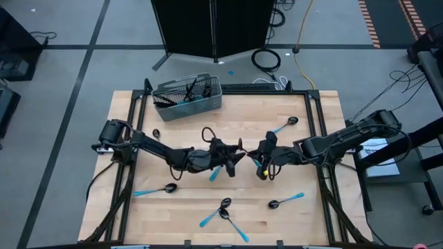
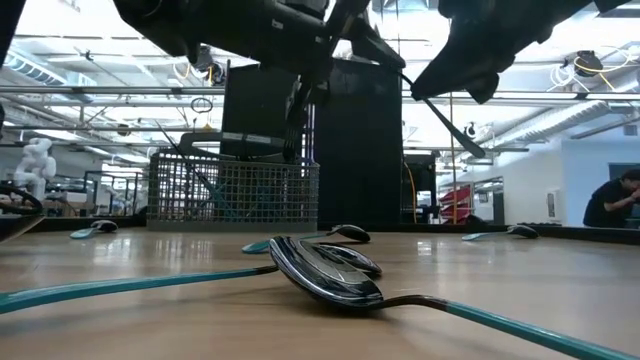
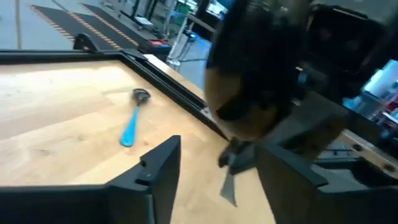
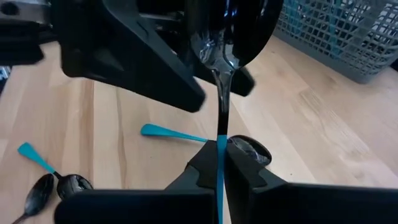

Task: Sort silverware
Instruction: Put the blue spoon into the silverware basket

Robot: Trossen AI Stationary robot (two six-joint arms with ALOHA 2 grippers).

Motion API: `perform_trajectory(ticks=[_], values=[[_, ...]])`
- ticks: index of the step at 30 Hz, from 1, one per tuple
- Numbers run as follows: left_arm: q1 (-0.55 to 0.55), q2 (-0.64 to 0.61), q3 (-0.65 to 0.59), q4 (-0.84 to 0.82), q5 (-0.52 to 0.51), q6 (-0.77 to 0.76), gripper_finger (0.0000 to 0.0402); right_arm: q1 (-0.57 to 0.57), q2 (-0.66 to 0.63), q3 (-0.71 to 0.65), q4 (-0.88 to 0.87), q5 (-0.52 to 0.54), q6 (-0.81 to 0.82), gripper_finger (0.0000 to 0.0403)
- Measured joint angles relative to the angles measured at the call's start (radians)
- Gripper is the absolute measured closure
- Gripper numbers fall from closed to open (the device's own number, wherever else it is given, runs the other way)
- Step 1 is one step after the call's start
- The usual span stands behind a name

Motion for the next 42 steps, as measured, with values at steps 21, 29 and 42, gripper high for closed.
perform_trajectory(ticks=[21, 29, 42], values=[[0.039, 0.000, 0.003, 0.107, 0.037, 0.129, 0.0201, -0.034, -0.001, 0.000, 0.155, -0.004, -0.041, 0.0402], [0.052, 0.000, 0.003, 0.109, 0.057, 0.160, 0.0319, -0.053, -0.001, 0.000, 0.164, -0.004, -0.043, 0.0402], [0.086, -0.002, 0.004, 0.135, 0.071, 0.207, 0.0400, -0.106, -0.008, 0.000, 0.182, 0.006, -0.109, 0.0323]])
